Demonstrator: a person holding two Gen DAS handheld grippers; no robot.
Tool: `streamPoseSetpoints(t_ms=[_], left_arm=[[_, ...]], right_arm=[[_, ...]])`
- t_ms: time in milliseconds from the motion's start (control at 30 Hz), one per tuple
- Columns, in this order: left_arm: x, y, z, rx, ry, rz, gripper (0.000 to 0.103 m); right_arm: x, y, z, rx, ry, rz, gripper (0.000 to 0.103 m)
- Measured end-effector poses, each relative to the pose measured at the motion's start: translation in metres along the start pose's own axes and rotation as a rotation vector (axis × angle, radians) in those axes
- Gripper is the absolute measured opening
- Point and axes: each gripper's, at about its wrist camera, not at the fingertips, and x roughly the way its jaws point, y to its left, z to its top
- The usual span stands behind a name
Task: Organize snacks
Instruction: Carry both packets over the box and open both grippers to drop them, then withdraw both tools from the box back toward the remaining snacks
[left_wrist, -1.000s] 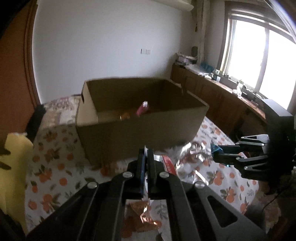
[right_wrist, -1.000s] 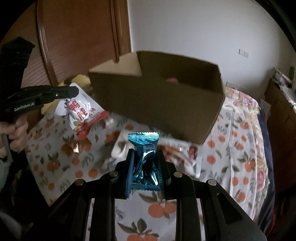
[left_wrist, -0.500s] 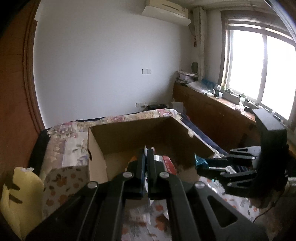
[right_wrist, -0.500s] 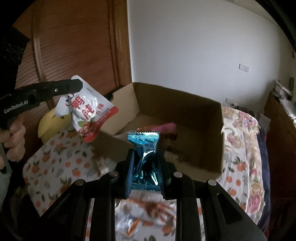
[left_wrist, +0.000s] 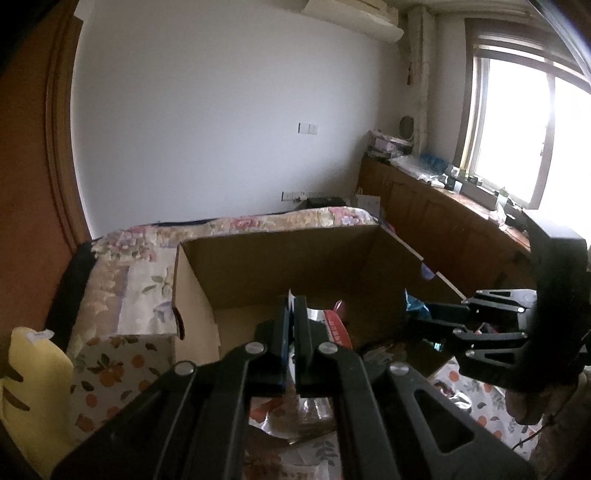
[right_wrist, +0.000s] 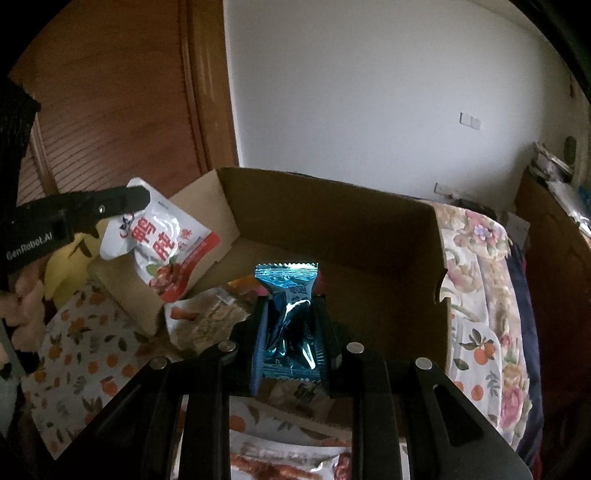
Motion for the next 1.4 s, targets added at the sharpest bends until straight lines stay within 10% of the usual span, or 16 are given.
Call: streamPoseSetpoints(t_ms=[533, 633, 1000, 1400], left_arm=[[0.025, -0.015, -0.021, 0.015, 0.050, 0.000, 0.000], [0.023, -0.015, -0.021, 0.016, 0.044, 0.005, 0.003], [0.004, -0.023, -0.027, 0.057, 0.031, 0.025, 0.068], [-0.038, -0.037, -0.045, 0.065, 0.015, 0.048, 0.076]], right_arm=[[0.017, -0.005, -0.007, 0.027, 0.009, -0.005, 0.024], [0.016, -0.008, -0.008, 0.037, -0.001, -0.003, 0.041], [-0.002, -0.004, -0.015, 0.064, -0.047, 0.000, 0.083], [-0.038, 0.008, -0.037, 0.037, -0.062, -0.029, 0.103]])
